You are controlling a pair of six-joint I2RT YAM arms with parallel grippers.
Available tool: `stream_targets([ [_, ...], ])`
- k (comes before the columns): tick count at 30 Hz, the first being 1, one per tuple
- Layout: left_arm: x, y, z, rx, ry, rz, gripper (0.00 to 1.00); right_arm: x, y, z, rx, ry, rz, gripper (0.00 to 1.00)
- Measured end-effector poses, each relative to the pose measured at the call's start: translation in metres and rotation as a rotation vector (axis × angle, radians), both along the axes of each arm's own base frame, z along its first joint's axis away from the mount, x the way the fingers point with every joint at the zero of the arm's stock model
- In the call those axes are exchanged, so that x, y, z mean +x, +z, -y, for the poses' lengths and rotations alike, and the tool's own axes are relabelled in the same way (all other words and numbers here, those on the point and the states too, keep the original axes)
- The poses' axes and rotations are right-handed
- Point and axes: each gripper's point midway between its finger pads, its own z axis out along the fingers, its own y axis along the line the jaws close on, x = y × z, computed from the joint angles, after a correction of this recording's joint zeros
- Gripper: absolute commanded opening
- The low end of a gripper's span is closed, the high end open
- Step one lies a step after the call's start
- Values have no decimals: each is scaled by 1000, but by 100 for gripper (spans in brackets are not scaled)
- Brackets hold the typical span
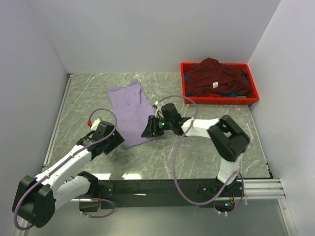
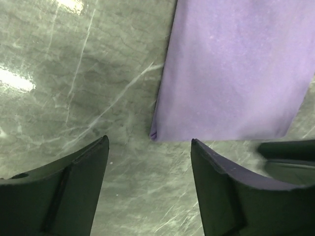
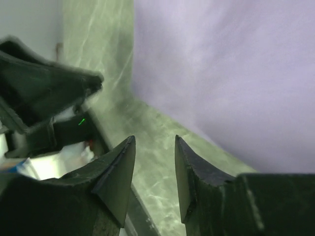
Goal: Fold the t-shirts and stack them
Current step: Fold the tshirt
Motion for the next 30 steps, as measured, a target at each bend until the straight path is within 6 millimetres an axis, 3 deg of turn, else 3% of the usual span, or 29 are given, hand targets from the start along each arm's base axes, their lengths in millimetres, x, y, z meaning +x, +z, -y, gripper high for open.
stream_targets([
  [3, -1, -3, 3, 22, -14, -18, 75, 25, 22, 25, -134, -107, 141, 51],
  [6, -4, -7, 7, 52, -35, -40, 75, 41, 27, 56, -292, -204, 224, 54],
  [10, -4, -10, 10, 82, -52, -63, 74, 44, 3, 94, -505, -254, 238, 53],
  [13, -2, -10, 12, 96, -54, -68, 73, 36, -17, 110, -603, -238, 206, 52],
  [19, 2, -12, 14, 118, -59, -80, 73, 33, -42, 120, -688, -222, 161, 52],
  [30, 3, -16, 15, 145, -63, -94, 72, 45, -44, 108, -723, -223, 191, 48],
])
